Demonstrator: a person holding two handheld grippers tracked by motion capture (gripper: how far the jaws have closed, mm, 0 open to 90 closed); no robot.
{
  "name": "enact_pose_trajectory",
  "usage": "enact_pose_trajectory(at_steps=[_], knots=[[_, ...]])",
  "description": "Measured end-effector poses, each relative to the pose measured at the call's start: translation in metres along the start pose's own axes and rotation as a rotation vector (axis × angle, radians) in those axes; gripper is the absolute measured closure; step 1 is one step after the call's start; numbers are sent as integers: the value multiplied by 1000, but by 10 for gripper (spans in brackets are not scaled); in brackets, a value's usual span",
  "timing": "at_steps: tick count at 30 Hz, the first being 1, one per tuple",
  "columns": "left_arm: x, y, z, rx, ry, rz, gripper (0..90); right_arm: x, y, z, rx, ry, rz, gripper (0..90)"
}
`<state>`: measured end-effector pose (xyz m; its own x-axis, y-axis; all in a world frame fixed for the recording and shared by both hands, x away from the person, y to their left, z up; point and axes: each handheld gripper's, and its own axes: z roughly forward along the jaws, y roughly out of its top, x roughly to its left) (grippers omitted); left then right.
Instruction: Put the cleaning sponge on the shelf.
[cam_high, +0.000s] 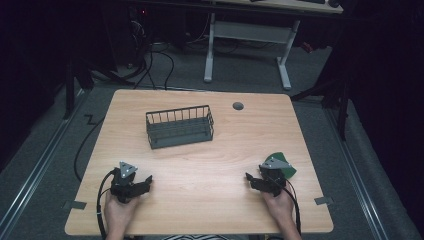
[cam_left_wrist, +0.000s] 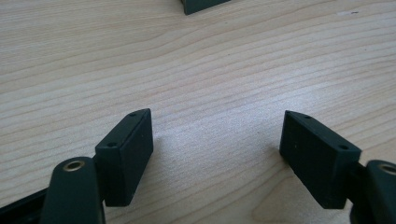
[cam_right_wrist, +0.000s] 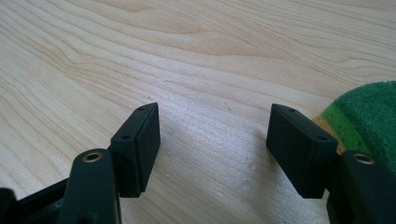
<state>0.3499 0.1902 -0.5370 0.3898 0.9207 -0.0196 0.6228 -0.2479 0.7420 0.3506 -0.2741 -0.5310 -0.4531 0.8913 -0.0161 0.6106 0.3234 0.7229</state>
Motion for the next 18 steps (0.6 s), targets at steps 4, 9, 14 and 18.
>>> enact_pose_trajectory(at_steps=[4, 9, 14, 18], knots=[[0, 0, 0, 0, -1, -1, 263, 0, 0, 0, -1, 0, -1, 351], [0, 0, 0, 0, 0, 0, 263, 0, 0, 0, -1, 0, -1, 351], [0, 0, 0, 0, -1, -1, 262, 0, 0, 0, -1, 0, -1, 351], [-1, 0, 0, 4, -1, 4, 259, 0, 0, 0, -1, -2, 0, 351]])
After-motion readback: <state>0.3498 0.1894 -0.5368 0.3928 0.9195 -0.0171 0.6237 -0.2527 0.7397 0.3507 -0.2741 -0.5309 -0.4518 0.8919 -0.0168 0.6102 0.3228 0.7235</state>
